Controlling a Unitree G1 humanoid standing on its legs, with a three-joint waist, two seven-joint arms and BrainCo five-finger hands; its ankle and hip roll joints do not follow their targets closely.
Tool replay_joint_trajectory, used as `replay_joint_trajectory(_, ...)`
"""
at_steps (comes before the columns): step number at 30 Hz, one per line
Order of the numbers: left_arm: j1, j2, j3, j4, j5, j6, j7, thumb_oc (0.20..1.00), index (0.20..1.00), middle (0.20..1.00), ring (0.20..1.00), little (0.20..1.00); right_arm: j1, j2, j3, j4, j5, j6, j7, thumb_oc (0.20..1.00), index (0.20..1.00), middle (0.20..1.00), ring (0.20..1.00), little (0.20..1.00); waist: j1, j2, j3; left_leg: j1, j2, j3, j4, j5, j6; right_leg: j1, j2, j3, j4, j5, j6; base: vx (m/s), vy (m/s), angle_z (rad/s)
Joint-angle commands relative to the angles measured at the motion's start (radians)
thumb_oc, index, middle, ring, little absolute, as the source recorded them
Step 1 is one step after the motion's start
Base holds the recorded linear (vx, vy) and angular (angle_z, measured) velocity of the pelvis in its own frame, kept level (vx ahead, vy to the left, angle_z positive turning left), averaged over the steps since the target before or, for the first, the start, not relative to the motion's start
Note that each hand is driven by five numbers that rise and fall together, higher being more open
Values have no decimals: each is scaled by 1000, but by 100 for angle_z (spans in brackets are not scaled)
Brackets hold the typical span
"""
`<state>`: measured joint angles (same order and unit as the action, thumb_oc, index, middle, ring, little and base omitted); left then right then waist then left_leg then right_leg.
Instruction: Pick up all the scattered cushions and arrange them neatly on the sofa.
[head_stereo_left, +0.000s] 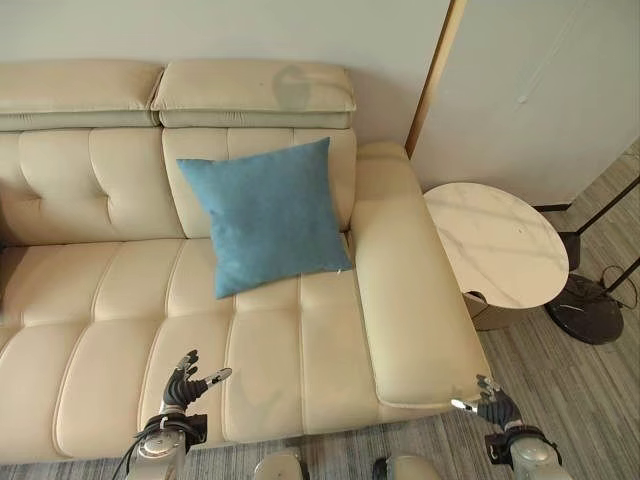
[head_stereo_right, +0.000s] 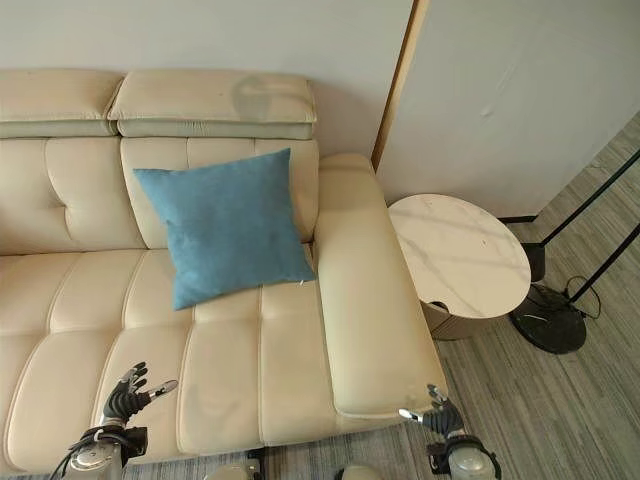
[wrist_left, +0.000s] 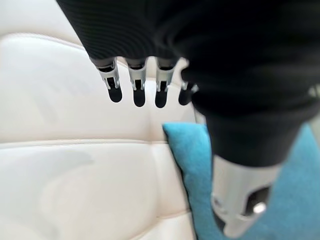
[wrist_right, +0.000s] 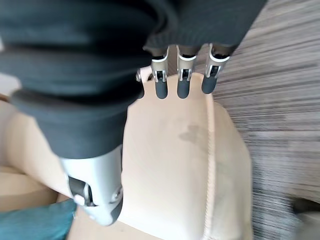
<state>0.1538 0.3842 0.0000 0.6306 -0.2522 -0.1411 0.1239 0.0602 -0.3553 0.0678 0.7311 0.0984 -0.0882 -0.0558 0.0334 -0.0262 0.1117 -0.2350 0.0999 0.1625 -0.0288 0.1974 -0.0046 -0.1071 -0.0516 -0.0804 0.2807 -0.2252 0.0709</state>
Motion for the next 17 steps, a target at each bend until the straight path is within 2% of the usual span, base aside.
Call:
replay_joint_trajectory(1,-52,0,-12,30,59,-30,36,1000,1000,1000,1000,1000,-59,-54,10,-16,8,-13,-53,1000,1000,1000,1000,1000,10,-3,39,-103,-72,-60,-27,0,-111,-17,56,3,-179,114,30,-348,-198,66)
replay_joint_trajectory(2,-53,-1,-12,30,59,-30,36,1000,1000,1000,1000,1000,-59,-54,10,-15,8,-13,-53,1000,1000,1000,1000,1000,8,-3,39,-105,-72,-62,-26,-1,-111,-18,56,1,-179,113,30,-302,-96,74)
replay_joint_trajectory(3,-60,-3,-17,34,61,-30,34,1000,1000,1000,1000,1000,-66,-60,6,-14,8,-11,-57,1000,1000,1000,1000,1000,-1,-8,42,-109,-87,-76,-6,-26,-106,-28,44,-16,-190,131,34,-238,-78,32)
replay_joint_trajectory(4,-49,1,-21,26,72,-30,23,1000,1000,1000,1000,1000,-52,-64,-2,-26,8,-11,-52,1000,1000,1000,1000,1000,-18,-25,35,-75,-94,-97,56,-112,-81,-45,14,-42,-207,162,43,-318,-116,26)
replay_joint_trajectory(5,-41,2,-19,19,77,-29,14,1000,1000,1000,1000,1000,-31,-67,0,-38,-5,-16,-45,1000,1000,1000,1000,1000,-31,-39,29,-22,-81,-109,103,-168,-75,-45,-4,-57,-223,182,44,-251,-113,87)
replay_joint_trajectory(7,-32,-1,-13,23,81,-22,18,1000,1000,1000,1000,1000,-19,-64,-6,-39,-5,-15,-40,1000,1000,1000,1000,1000,-39,-34,11,9,-77,-125,90,-161,-75,-36,6,-70,-244,191,42,-60,-68,87)
replay_joint_trajectory(8,-27,-2,-10,34,88,-21,17,1000,1000,1000,1000,1000,-15,-66,-12,-36,-8,-14,-37,1000,1000,1000,1000,1000,-42,-26,-2,38,-81,-122,42,-155,-78,-28,15,-78,-247,193,42,8,-32,24)
replay_joint_trajectory(17,-17,3,3,93,108,-16,13,1000,1000,1000,1000,1000,-29,-59,-3,35,-28,-2,-39,1000,1000,1000,1000,1000,-41,-13,-35,113,-97,-105,-54,-134,-78,5,18,-83,-301,226,56,-36,50,12)
